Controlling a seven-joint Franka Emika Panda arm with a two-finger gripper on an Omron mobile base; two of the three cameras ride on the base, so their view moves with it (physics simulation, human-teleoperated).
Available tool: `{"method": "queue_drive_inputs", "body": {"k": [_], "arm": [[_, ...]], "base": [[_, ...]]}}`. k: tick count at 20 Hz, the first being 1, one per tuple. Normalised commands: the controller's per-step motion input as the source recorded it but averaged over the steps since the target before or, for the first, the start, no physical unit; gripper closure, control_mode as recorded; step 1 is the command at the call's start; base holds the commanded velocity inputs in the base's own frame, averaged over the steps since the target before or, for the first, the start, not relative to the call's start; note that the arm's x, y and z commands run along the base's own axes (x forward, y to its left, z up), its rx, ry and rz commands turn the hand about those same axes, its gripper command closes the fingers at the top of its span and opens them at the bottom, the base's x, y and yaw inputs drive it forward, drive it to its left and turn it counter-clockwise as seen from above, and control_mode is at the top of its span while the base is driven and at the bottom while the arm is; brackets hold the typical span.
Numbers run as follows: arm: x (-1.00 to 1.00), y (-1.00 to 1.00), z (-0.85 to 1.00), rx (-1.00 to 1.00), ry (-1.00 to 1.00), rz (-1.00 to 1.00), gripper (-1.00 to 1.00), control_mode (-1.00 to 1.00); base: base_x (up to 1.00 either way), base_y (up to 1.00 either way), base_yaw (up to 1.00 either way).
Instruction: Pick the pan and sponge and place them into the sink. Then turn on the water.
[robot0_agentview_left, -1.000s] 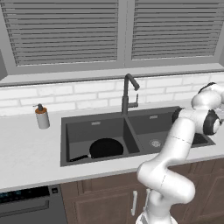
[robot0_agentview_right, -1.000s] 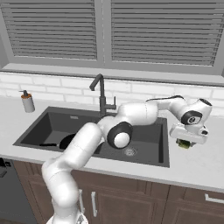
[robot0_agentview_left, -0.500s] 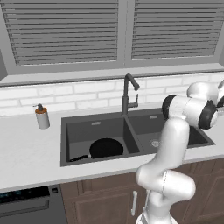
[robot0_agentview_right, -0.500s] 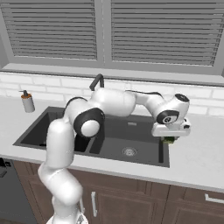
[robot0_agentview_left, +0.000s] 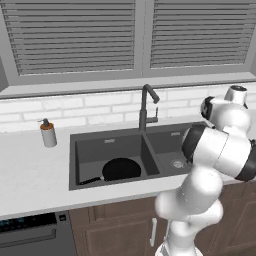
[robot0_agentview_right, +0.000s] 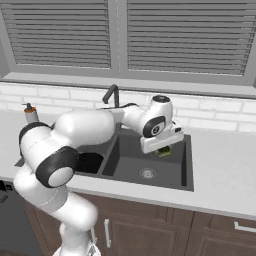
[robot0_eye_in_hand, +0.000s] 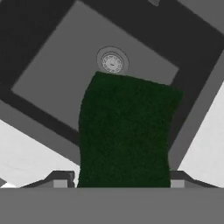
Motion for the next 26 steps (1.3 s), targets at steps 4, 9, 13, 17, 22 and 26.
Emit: {"method": "queue_drive_inputs", "body": {"k": [4, 9, 13, 17, 22, 26], "arm": [[-0.16, 1.00, 0.19, -0.01, 0.18, 0.23, 1.00, -1.00], [-0.12, 1.00, 0.00, 0.02, 0.11, 0.21, 1.00, -1.00], [-0.01, 1.00, 0.12, 0.01, 0.09, 0.19, 1.00, -1.00], [0.00, 1.00, 0.02, 0.00, 0.18, 0.18, 1.00, -1.00], [0.00, 1.00, 0.00, 0.00, 0.18, 0.18, 1.00, -1.00], [0.01, 1.00, 0.00, 0.00, 0.08, 0.11, 1.00, -1.00]], "base": [[0.00, 0.00, 0.00], [0.00, 0.00, 0.00], [0.00, 0.00, 0.00], [0.00, 0.00, 0.00], [0.00, 0.00, 0.00], [0.00, 0.00, 0.00]]}}
